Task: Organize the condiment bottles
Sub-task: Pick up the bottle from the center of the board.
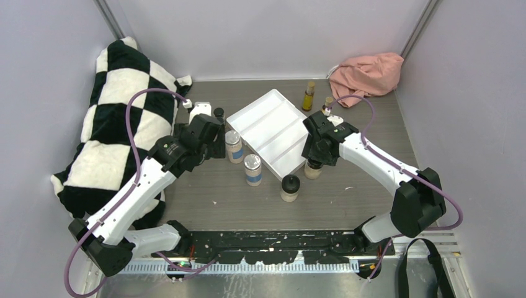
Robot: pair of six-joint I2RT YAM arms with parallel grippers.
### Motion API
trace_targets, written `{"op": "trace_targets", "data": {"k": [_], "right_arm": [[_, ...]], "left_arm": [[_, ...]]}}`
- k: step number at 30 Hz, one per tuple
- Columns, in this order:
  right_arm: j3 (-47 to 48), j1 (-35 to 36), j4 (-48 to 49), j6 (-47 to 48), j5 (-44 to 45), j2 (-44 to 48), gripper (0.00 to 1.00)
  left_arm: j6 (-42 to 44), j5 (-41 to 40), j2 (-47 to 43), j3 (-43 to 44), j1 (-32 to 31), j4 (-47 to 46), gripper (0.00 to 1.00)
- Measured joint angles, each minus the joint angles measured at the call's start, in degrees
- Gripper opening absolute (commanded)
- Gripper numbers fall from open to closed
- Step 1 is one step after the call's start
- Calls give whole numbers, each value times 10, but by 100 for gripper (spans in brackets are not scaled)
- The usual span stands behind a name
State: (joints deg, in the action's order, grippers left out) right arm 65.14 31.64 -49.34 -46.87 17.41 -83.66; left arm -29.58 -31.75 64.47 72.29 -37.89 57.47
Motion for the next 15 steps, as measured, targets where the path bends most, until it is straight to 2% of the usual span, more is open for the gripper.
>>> {"op": "trace_targets", "data": {"k": [15], "right_arm": [[3,0,-9,0,-3,2,1]], "left_arm": [[0,14,-1,-2,0,-1,95]]}}
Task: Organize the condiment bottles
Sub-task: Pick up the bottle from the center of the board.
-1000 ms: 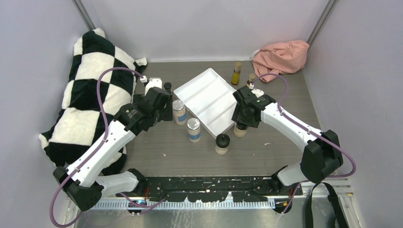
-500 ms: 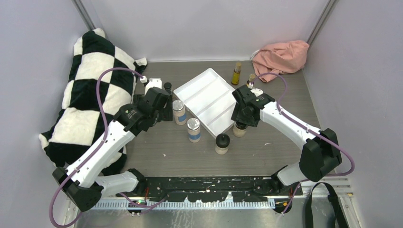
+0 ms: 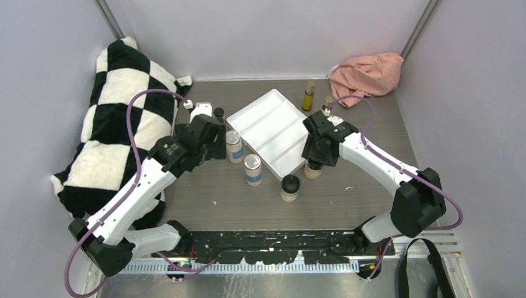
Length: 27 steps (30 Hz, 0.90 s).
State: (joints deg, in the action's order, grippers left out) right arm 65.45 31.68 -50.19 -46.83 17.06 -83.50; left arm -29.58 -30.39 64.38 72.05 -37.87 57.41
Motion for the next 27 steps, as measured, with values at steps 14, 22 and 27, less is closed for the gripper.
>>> {"op": "trace_targets", "data": {"k": [14,22,27], "right_arm": [[53,19,-80,2,-3,7,1],[101,20,-104,6,11,13,1],[126,20,-121,10,20,13,1]], "left_arm": [[0,8,-6,-1,0,-1,94],[0,11,-17,-1,0,0,94],[0,11,-20,-2,0,0,94]]}}
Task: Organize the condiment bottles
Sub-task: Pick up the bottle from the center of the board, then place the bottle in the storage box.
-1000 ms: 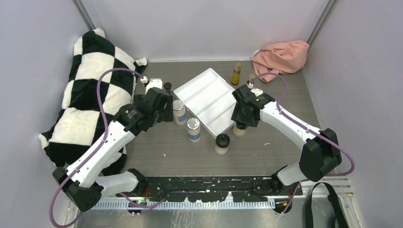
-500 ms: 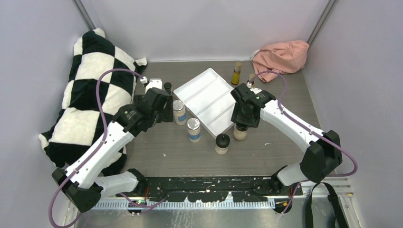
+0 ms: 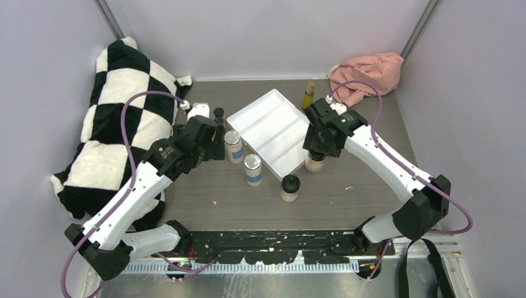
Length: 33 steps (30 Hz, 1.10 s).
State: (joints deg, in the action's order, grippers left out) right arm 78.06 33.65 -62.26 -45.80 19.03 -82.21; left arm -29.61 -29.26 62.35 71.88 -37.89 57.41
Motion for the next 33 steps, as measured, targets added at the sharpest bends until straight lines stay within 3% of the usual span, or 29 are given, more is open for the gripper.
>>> {"op": "trace_targets", "data": {"k": [33], "right_arm": [[137,-54,14,49,9,-125,1]], "left_arm": [[3,9,-3,-3,0,-2,94]]}}
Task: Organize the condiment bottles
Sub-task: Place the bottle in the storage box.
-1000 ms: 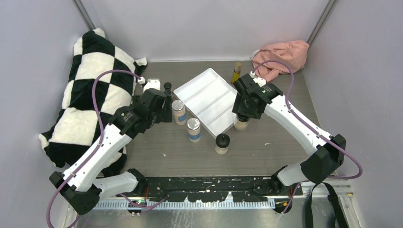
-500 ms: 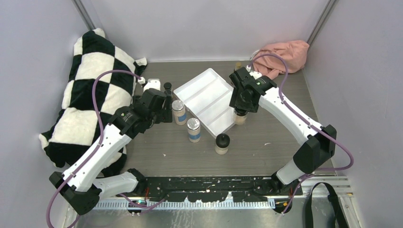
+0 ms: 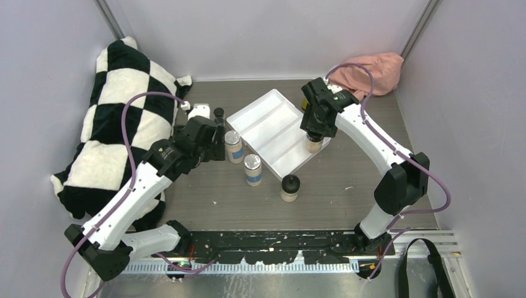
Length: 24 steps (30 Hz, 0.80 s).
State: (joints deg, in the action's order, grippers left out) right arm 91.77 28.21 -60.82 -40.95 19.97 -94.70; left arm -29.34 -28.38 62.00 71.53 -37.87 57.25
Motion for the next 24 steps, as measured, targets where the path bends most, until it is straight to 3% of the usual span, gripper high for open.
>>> {"op": "trace_targets", "data": {"k": [24], "right_arm": [[16,-50,39,31,-31,-63,1]], "left_arm": [[4,0,31,-2,0,-5,94]]}}
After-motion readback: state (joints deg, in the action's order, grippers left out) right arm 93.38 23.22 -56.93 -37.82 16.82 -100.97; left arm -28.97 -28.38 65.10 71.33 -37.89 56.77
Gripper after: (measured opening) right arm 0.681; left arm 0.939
